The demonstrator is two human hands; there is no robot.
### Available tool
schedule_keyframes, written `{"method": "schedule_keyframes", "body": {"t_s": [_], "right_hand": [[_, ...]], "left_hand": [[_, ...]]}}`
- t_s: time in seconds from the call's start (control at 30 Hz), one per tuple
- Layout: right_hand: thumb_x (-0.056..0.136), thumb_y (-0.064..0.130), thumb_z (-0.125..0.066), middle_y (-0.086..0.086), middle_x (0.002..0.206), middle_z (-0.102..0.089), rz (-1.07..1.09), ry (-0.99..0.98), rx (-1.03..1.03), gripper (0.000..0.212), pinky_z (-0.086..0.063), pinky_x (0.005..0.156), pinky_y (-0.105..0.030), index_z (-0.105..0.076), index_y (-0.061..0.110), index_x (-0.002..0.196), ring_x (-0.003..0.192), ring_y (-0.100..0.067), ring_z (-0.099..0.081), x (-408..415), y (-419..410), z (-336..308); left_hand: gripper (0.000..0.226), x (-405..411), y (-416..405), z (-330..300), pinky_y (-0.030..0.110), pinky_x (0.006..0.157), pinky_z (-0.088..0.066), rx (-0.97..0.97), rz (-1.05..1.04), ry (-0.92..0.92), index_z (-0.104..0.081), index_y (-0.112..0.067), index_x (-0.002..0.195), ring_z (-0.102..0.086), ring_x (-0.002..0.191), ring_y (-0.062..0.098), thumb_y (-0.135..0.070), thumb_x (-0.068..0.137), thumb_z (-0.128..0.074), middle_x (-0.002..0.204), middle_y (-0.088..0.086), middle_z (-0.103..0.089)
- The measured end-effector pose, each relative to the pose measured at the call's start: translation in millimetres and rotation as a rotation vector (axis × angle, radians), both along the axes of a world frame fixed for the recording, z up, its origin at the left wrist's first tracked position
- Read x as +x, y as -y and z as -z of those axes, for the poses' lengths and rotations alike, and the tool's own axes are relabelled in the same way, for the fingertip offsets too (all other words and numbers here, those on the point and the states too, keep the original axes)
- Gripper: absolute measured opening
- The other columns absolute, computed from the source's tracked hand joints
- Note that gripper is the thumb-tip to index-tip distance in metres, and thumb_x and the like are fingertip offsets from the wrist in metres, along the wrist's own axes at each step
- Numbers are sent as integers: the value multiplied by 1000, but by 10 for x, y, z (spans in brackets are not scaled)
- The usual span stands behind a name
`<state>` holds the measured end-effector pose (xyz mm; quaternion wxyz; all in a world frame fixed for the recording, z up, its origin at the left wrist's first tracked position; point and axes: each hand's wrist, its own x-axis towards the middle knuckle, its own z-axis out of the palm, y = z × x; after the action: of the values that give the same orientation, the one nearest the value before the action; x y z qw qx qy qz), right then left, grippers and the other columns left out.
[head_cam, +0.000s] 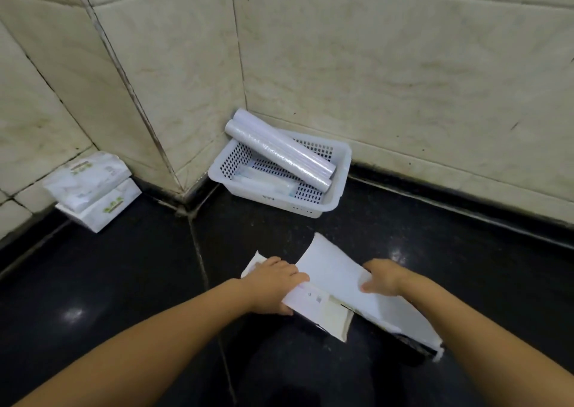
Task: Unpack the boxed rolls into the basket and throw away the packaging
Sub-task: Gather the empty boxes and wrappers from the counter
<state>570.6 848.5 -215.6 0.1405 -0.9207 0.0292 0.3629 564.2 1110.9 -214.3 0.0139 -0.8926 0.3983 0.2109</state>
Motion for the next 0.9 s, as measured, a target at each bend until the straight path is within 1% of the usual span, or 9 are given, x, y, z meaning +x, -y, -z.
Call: {"method": "schedule_keyframes", "body": {"t_s": [0.1,0.2,0.27,0.3,0.37,0.47,0.6,0.77,0.9], "right_hand": [[83,26,-52,-10,100,-67,26,-39,55,20,-49,68,-29,-63,12,91,90,-26,-65,-147,-10,-135],[84,23,-50,-17,101,-70,31,22,94,25,-54,79,-45,-66,8,98,93,-34,-68,-296,-6,-413],[84,15,-49,-11,77,-71,113,112,134,21,-55,61,-39,-69,9,88,68,-23,-69,-445,28,-620],[84,10,-46,-6,62,-68,182,162,182,23,-49,48,-34,-69,10,80,52,-17,-64,-539,42,-722],[83,3,-37,-2,47,-64,352,292,317,34,-36,40,-24,-67,18,76,38,-11,-56,-757,76,-906],[88,4,-34,-4,67,-72,602,457,554,44,-46,41,-23,-65,33,98,49,-16,-65,-1138,90,-1143],[88,4,-39,2,91,-74,762,524,719,45,-59,58,-29,-67,38,98,71,-15,-71,-1718,242,-1366],[84,4,-42,2,98,-73,972,724,735,40,-59,68,-30,-70,29,97,87,-13,-70,-2753,732,-1564],[82,3,-47,0,96,-71,1246,945,671,33,-57,58,-23,-71,24,88,76,-8,-71,-3989,1139,-1553]], "left_hand": [[59,-54,-44,-49,38,107,-28,9,3,20,-37,-23,133,-46,118,25,-42,81,-58,130,3,-49],[57,-100,-170,-169,37,106,-31,-40,16,92,-40,-22,132,-47,118,24,-41,82,-57,129,2,-51],[58,-136,-313,-304,37,103,-33,-107,-43,99,-40,-24,131,-48,118,21,-46,80,-55,127,-1,-51],[59,-157,-399,-385,37,100,-37,-153,-105,75,-41,-27,129,-50,115,20,-52,77,-54,124,-3,-52],[64,-188,-569,-545,39,91,-45,-277,-246,15,-45,-30,121,-54,106,17,-68,69,-52,116,-6,-56],[58,-186,-660,-710,37,81,-48,-477,-409,-35,-47,-24,118,-57,98,17,-56,73,-63,114,-4,-58],[64,-224,-248,-960,28,80,-41,-692,-524,-136,-43,-19,132,-50,99,11,-45,78,-67,122,0,-54],[60,-624,832,-1238,31,79,-41,-716,-356,-203,-44,-16,128,-52,98,15,-45,80,-66,117,1,-55],[51,-1327,1844,-1366,28,70,-41,-716,-144,-293,-50,-16,119,-56,92,15,-42,79,-68,108,-1,-58]]}}
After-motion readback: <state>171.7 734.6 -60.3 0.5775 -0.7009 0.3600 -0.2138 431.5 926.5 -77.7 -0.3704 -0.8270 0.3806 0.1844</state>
